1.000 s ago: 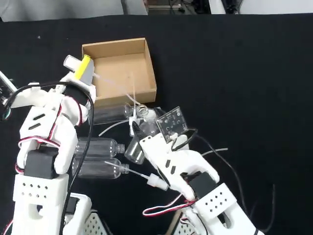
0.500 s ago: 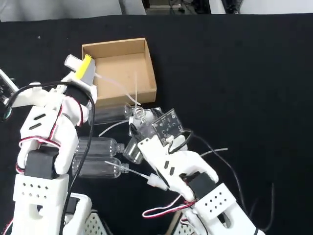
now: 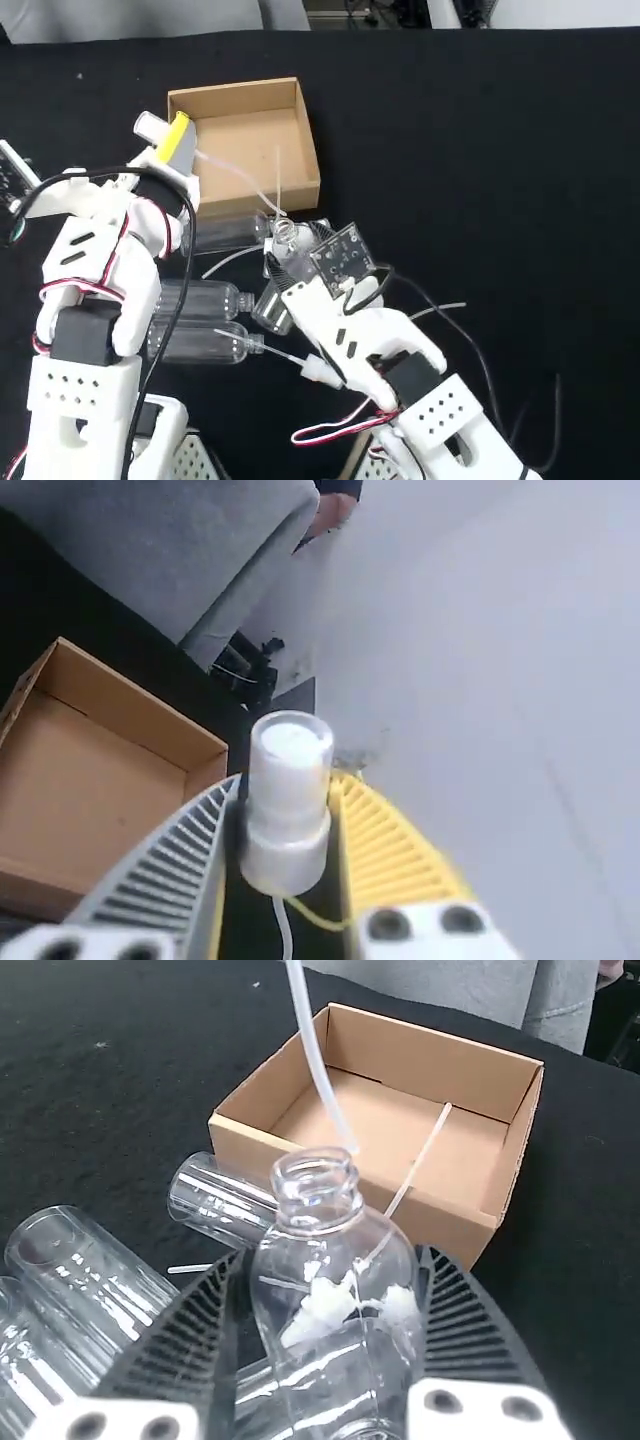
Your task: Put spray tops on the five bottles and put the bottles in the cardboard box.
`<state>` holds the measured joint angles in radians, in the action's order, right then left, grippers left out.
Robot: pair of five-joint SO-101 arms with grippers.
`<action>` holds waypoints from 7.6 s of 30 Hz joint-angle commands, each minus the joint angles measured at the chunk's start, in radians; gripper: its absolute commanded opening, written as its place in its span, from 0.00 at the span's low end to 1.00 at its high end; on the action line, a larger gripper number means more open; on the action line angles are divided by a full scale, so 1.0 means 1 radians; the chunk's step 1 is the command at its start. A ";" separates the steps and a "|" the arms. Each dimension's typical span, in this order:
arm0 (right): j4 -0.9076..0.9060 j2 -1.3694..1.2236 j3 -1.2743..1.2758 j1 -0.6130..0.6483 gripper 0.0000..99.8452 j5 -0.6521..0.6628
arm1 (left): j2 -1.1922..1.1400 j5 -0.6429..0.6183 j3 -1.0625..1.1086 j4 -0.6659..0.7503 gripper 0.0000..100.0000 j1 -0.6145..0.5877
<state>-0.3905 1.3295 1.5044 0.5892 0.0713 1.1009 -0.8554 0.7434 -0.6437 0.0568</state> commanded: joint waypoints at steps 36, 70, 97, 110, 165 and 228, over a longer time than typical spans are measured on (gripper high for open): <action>0.175 0.022 0.044 0.014 0.16 0.012 | 0.229 0.060 0.087 0.023 0.03 -0.018; 0.169 0.022 0.059 0.014 0.16 0.008 | 0.222 0.218 0.188 0.032 0.03 0.209; 0.169 0.022 0.070 -0.041 0.16 0.003 | 0.233 0.404 0.414 0.233 0.03 0.320; 0.167 0.022 0.081 -0.038 0.16 0.011 | 0.232 0.531 0.375 0.129 0.04 0.352; 0.169 0.024 0.082 -0.028 0.16 0.006 | 0.235 0.531 0.234 -0.175 0.19 0.142; 0.169 0.051 0.059 -0.015 0.16 0.011 | 0.626 0.687 0.475 -0.106 0.18 0.211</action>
<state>-0.2463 1.3372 1.6164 0.5785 0.0729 1.7177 -0.1818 1.2006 -0.8247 0.2777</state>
